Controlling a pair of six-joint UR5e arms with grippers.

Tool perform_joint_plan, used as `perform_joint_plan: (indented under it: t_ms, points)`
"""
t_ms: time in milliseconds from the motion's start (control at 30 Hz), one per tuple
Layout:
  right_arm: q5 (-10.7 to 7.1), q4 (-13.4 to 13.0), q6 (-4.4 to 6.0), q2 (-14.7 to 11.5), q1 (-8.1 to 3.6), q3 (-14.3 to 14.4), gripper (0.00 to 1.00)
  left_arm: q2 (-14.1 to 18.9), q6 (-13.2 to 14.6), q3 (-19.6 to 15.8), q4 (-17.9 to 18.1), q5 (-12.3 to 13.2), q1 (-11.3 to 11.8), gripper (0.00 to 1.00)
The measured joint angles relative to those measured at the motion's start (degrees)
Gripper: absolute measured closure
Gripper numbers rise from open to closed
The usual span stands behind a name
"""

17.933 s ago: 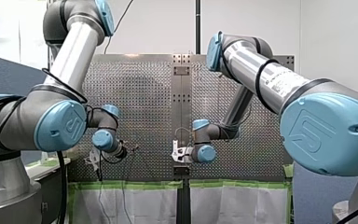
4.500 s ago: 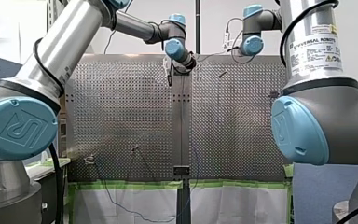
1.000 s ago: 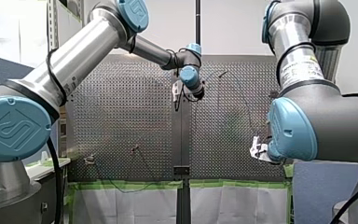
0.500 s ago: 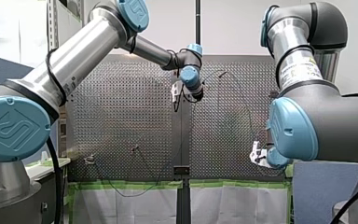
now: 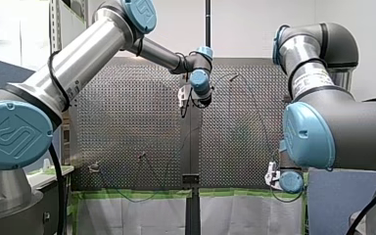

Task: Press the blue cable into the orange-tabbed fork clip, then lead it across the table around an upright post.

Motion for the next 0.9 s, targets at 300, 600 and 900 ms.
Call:
perform_joint_plan:
  t_ms: [300,600,900]
  points:
    - [0.06,-5.89,1.00,2.18,-0.36,-0.34,1.00,-0.01,-0.49,0.00,-0.01,-0.05,-0.01,0.00]
    - [-1.83,-8.83,-0.70,2.59,-0.50,-3.33,1.00,-0.02,-1.16,0.00,-0.01,-0.01,0.00,0.00]
    - [-2.02,-12.79,-1.64,6.39,-1.00,-4.63,1.00,-0.02,-1.60,0.00,0.01,-0.16,0.15,0.00]
